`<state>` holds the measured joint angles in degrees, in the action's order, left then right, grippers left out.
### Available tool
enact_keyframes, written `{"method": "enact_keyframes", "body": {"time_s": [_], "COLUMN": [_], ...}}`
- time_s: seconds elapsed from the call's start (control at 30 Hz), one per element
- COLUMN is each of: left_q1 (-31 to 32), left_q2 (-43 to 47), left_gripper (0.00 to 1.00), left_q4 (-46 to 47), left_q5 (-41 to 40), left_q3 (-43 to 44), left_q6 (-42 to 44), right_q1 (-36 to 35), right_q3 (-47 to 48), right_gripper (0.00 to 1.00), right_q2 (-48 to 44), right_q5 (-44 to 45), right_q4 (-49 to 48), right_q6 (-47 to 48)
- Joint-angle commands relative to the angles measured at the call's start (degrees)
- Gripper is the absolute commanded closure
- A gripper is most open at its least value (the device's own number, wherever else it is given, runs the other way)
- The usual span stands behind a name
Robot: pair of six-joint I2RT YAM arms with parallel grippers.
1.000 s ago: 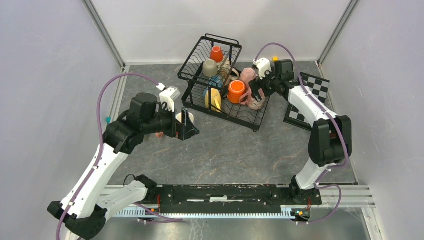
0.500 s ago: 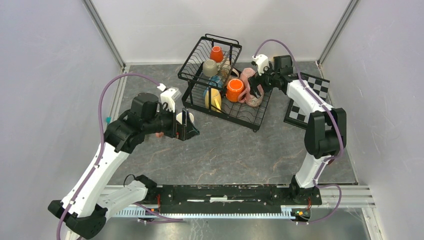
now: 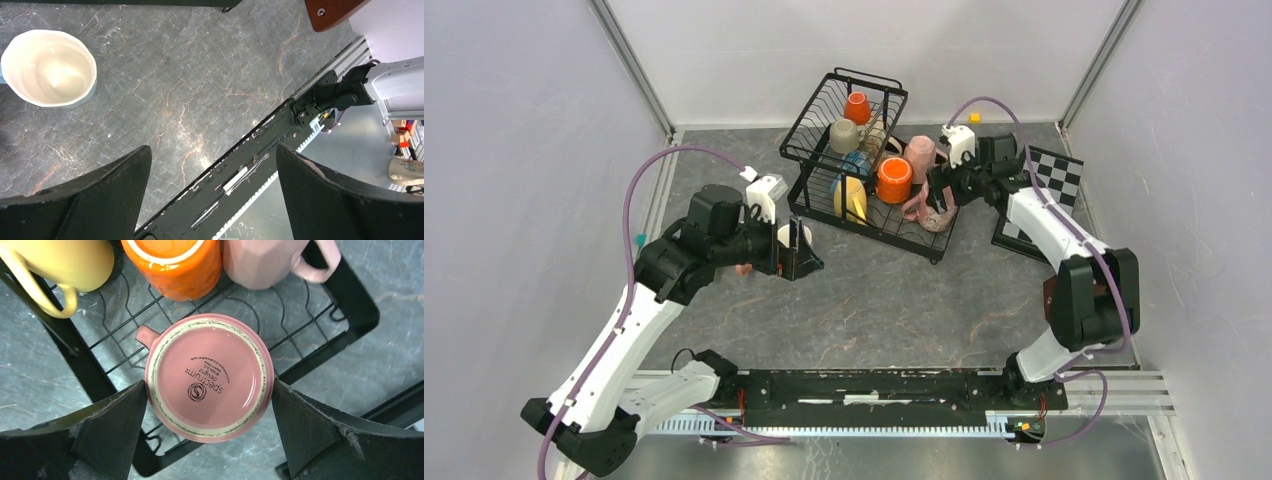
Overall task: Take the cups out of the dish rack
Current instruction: Move the cup to the dish rack.
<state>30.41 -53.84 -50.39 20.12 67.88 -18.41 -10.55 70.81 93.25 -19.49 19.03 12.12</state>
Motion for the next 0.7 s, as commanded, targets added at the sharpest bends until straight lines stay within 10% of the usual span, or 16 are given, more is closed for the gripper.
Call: {"method": "enact_keyframes", "body": {"time_s": [0.0,0.67], "left_q1": [0.36,0.52], "left_q2": [0.13,2.02], "left_gripper": [0.00,0.00], "left_q4": [2.90,4.24], "left_q5": [2.15,2.99], "left_q3": [0.51,-1.35], "left_q6": [-1.86,-2.51], "right_q1": [-2.00,-8.07], "right_q3": [-5.49,2.61], "right_gripper": [0.02,0.02], "right_q2": [-6.15,-1.69], "right_q5": [3.14,8.80], "right_q4": [-0.85,4.23], "right_q6": [-11.23,-0.80]}}
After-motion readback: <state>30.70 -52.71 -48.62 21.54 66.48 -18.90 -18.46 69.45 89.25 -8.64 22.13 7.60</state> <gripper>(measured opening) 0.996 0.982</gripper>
